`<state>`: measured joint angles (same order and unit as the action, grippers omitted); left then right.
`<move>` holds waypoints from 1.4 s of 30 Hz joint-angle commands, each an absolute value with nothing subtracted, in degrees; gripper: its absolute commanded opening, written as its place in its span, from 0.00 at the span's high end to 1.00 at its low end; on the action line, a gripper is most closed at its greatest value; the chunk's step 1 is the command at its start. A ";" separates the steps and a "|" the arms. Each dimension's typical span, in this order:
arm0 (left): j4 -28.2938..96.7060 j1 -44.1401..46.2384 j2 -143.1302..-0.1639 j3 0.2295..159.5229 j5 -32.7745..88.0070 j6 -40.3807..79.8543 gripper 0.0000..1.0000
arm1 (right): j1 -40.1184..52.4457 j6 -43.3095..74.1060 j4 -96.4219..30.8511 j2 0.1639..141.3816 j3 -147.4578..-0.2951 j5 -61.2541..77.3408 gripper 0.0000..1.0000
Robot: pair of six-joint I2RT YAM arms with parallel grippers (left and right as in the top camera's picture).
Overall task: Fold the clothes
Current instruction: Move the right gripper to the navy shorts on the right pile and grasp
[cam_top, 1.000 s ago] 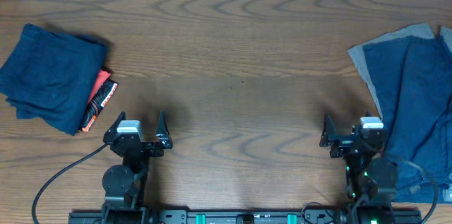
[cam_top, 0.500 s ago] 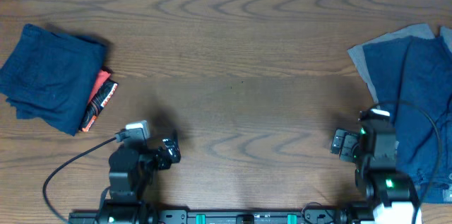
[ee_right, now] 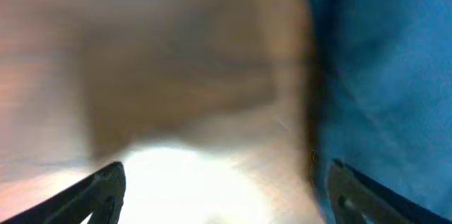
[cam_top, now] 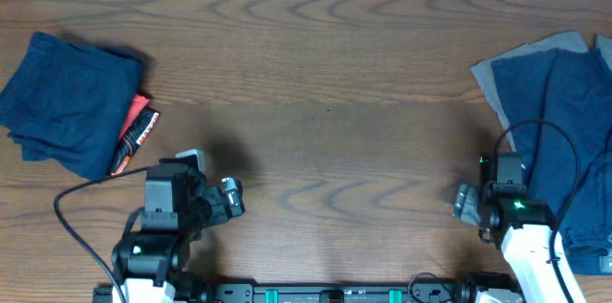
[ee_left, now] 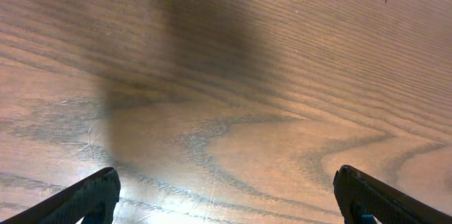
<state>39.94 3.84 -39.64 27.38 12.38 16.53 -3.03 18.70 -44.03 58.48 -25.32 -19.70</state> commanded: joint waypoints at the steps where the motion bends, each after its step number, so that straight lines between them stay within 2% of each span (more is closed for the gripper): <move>1: 40.23 3.60 -41.34 28.86 13.08 16.64 0.02 | -4.97 29.54 -45.25 58.46 -26.24 -31.31 0.08; 14: 40.23 3.60 -41.85 28.86 13.08 16.64 0.02 | -11.51 31.86 -37.45 58.67 -26.24 -35.62 0.16; 19: 40.25 3.60 -41.85 28.86 13.08 16.64 0.02 | -15.20 31.00 -34.09 60.77 -26.22 -35.48 0.26; 24: 40.21 3.60 -41.85 28.86 13.08 16.64 0.02 | -17.12 30.59 -33.04 64.84 -26.22 -35.33 0.31; 34: 40.03 3.60 -41.85 28.86 13.08 16.64 0.02 | -17.30 30.61 -31.46 68.01 -26.50 -35.14 0.99; 42: 40.03 3.60 -41.85 28.86 13.08 16.62 0.02 | -17.30 26.83 -36.58 65.17 -35.53 -30.15 0.99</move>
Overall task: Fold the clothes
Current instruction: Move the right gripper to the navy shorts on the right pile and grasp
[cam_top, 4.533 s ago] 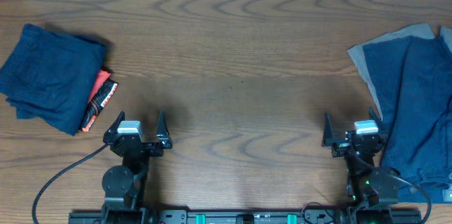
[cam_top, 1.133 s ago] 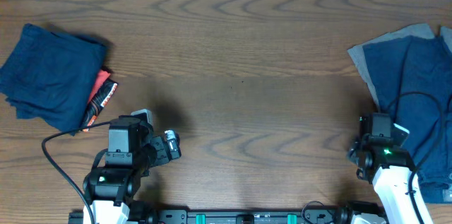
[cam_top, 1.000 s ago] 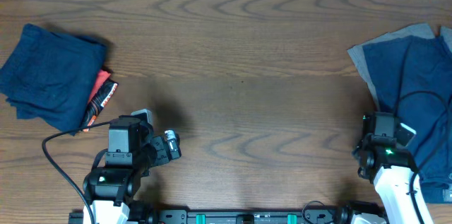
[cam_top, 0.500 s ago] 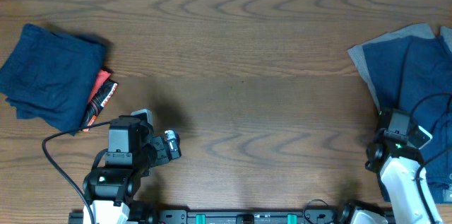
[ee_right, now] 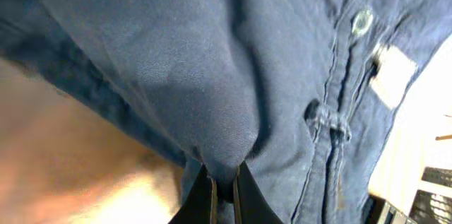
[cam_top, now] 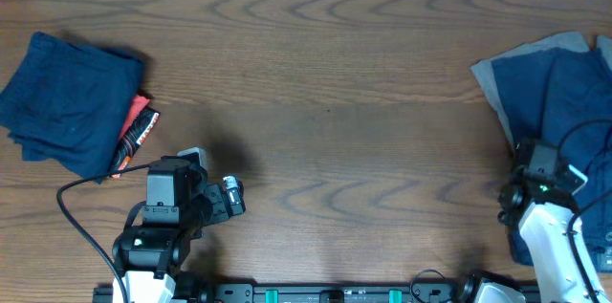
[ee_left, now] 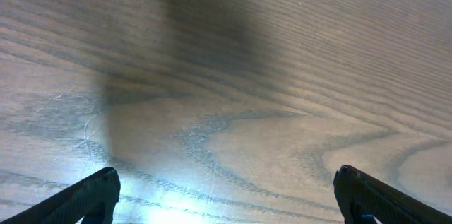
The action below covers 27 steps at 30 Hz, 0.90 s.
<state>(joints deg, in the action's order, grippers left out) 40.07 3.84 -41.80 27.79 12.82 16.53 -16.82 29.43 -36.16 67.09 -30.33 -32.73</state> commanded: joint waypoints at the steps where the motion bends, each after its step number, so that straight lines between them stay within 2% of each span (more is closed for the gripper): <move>1: 40.03 3.60 -41.85 28.86 13.08 16.64 0.02 | -17.30 25.52 -37.17 64.86 -37.21 -28.86 0.99; 10: 40.05 3.60 -41.85 28.86 13.08 16.62 0.02 | -17.28 16.16 -41.67 64.38 -45.60 -15.77 0.98; 12: 40.05 3.60 -41.85 28.86 13.08 16.64 0.02 | -17.28 16.14 -42.41 64.38 -45.65 -15.64 0.94; 21: 40.05 3.60 -41.85 28.86 13.08 16.64 0.02 | -17.30 16.23 -44.40 64.38 -45.65 -17.23 0.98; 27: 40.05 3.60 -41.85 28.86 13.08 16.64 0.02 | -17.30 16.25 -44.60 64.38 -45.65 -20.78 0.96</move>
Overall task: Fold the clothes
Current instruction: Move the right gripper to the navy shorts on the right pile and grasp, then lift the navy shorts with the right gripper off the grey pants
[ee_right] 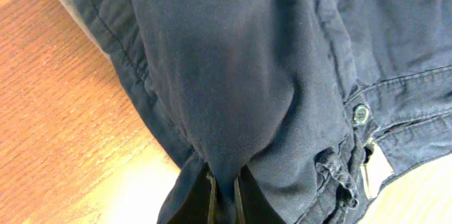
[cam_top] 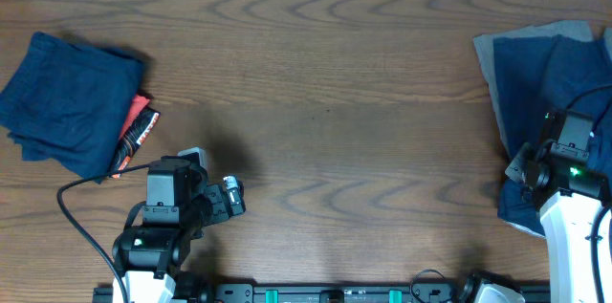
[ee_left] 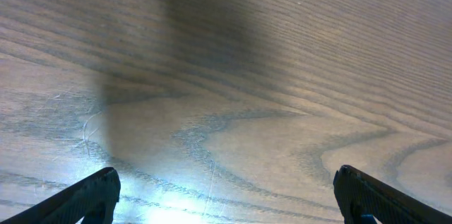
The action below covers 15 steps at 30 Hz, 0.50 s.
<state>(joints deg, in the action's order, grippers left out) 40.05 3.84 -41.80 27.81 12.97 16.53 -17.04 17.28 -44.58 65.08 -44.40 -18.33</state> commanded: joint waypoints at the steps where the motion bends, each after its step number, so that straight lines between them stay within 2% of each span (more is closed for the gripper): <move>1: 40.05 3.60 -41.85 28.86 13.08 16.64 0.02 | -17.30 16.25 -44.64 64.38 -45.65 -20.75 0.96; 3: 40.05 3.60 -41.85 28.86 13.08 16.62 0.02 | -17.30 16.25 -44.82 64.38 -45.65 -20.75 0.96; 6: 40.07 3.60 -41.85 28.86 13.08 16.62 0.02 | -17.30 16.25 -44.82 64.38 -45.65 -20.75 0.87; 11: 40.05 3.60 -41.85 28.86 13.08 16.62 0.02 | -17.30 16.25 -45.54 64.40 -45.65 -20.75 0.87; 15: 40.05 3.60 -41.85 28.86 13.08 16.62 0.02 | -17.30 16.25 -45.65 64.40 -45.65 -20.75 0.99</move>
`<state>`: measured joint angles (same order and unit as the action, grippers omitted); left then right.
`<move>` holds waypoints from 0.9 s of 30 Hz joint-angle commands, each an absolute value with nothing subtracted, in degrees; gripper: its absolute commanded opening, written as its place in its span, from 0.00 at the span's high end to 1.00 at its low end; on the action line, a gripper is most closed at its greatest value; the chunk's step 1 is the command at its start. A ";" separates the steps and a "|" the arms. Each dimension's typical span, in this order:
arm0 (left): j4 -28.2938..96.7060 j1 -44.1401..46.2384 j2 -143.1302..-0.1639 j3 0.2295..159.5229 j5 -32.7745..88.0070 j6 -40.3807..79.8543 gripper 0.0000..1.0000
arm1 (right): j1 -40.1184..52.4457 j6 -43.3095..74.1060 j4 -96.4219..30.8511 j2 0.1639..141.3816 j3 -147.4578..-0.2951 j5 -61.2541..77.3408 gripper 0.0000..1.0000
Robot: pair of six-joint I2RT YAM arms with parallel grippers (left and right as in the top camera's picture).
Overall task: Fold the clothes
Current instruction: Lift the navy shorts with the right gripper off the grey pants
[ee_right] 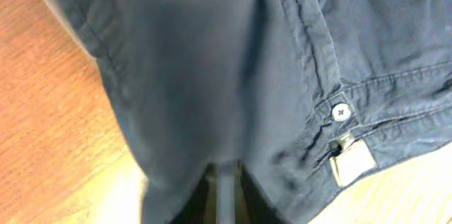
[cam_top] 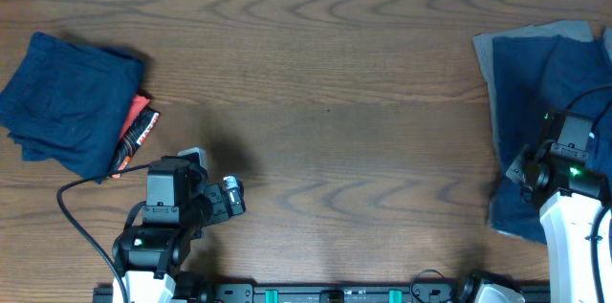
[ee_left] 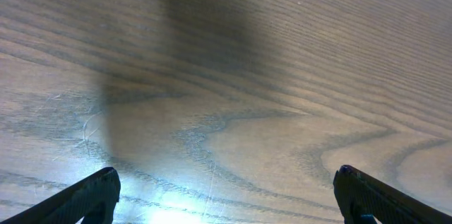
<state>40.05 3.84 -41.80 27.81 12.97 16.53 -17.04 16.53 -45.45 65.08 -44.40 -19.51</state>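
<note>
At the table's right edge lies a pile of clothes (cam_top: pixel 540 69), dark blue pieces over a grey one. My right gripper (cam_top: pixel 524 165) (ee_right: pixel 224 173) is shut on a fold of a dark blue garment (ee_right: pixel 212 75) that has a button and a white label at its waistband. The cloth drapes from the fingers toward the front edge (cam_top: pixel 509 209). Over bare wood at the front left, my left gripper (cam_top: pixel 235 198) (ee_left: pixel 226 176) stands open with nothing between its fingers.
At the far left sits a folded dark blue garment (cam_top: pixel 67 102) with a red-orange item (cam_top: pixel 136 131) tucked at its right side. Brown wooden table (cam_top: pixel 325 83) spans the middle. A black cable (cam_top: pixel 81 193) loops by the left arm.
The dark blue garment in my right gripper hangs a little lower and further toward the front edge. In the right wrist view the cloth has shifted and blurred. The left arm is unchanged.
My right gripper stood open over the wood beside the pile's left edge. Then it was shut on a fold of the dark blue garment in the pile. Later it held that fold further back, and the cloth now drapes from it. The left gripper stayed open throughout.
</note>
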 commanded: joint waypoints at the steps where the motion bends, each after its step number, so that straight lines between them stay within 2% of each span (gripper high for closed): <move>1: 40.05 3.60 -41.85 28.86 13.08 16.64 0.02 | -17.30 16.32 -45.65 64.38 -45.65 -20.69 0.99; 7: 40.05 3.60 -41.85 28.86 13.08 16.62 0.02 | -17.28 16.71 -45.56 64.38 -45.65 -20.08 0.99; 8: 40.05 3.60 -41.85 28.86 13.08 16.62 0.02 | -17.28 16.71 -45.43 64.40 -45.65 -19.14 0.89; 9: 40.05 3.60 -41.85 28.86 13.08 16.62 0.02 | -17.28 16.69 -45.25 64.40 -45.65 -17.91 0.72; 10: 40.05 3.60 -41.85 28.86 13.08 16.62 0.02 | -17.28 16.67 -45.19 64.42 -45.65 -16.47 0.62; 11: 40.05 3.60 -41.85 28.86 13.08 16.64 0.02 | -17.28 16.64 -45.10 64.55 -45.65 -14.63 0.59; 27: 40.05 3.60 -41.85 28.86 13.08 16.62 0.02 | -17.19 17.15 -42.96 76.93 -44.45 -11.94 0.55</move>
<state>40.05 3.84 -41.87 27.81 12.97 16.53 -17.04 16.47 -43.22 76.27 -44.40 -12.19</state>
